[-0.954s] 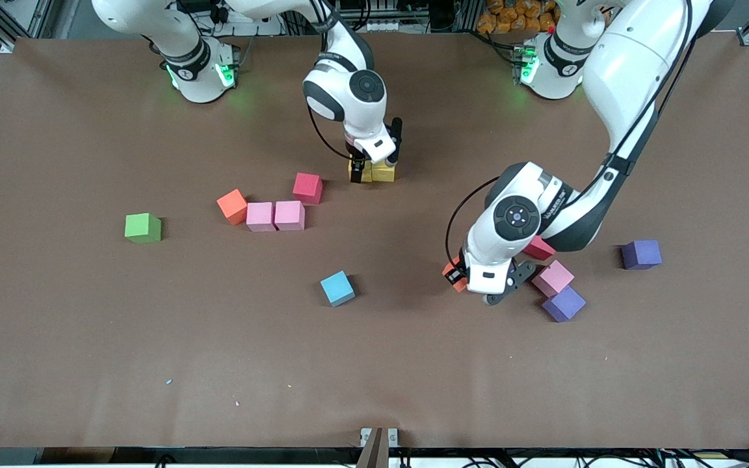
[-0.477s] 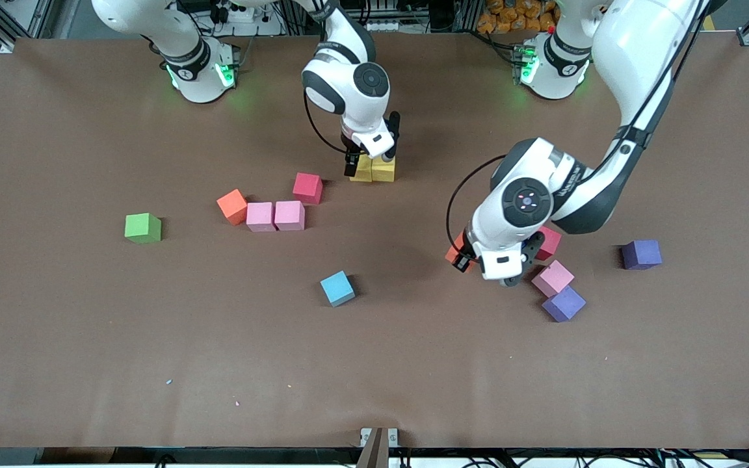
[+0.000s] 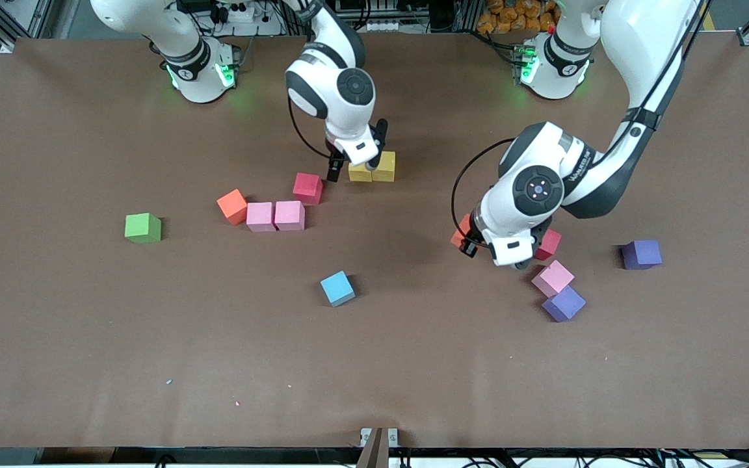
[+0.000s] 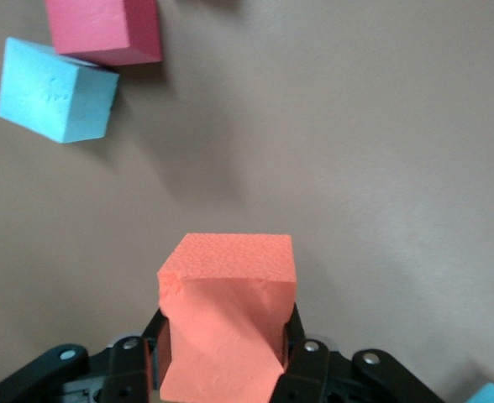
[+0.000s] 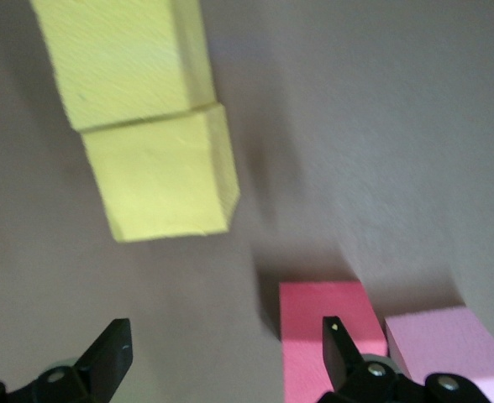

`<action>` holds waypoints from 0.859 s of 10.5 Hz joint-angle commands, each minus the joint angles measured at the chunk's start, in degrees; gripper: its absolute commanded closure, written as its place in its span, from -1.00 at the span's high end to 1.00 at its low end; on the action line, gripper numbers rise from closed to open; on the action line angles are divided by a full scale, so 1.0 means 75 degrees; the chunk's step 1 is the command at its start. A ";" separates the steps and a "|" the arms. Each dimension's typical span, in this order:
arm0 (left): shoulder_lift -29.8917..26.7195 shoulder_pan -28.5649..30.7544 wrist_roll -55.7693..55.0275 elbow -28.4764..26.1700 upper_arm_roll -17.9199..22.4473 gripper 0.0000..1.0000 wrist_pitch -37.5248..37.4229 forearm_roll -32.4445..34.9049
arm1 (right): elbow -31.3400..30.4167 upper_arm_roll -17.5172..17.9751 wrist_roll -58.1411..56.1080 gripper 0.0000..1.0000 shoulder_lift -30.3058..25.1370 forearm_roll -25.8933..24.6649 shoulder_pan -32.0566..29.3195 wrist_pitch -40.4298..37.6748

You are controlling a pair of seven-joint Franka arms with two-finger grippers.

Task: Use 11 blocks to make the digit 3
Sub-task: 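Lift the orange cube with the left gripper while the right gripper reaches crimson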

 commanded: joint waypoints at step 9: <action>-0.1382 0.0101 -0.1717 -0.3073 -0.0721 -1.00 0.2137 -0.0686 | -0.0493 0.0083 -0.1937 1.00 -0.0548 -0.0111 -0.1562 0.0501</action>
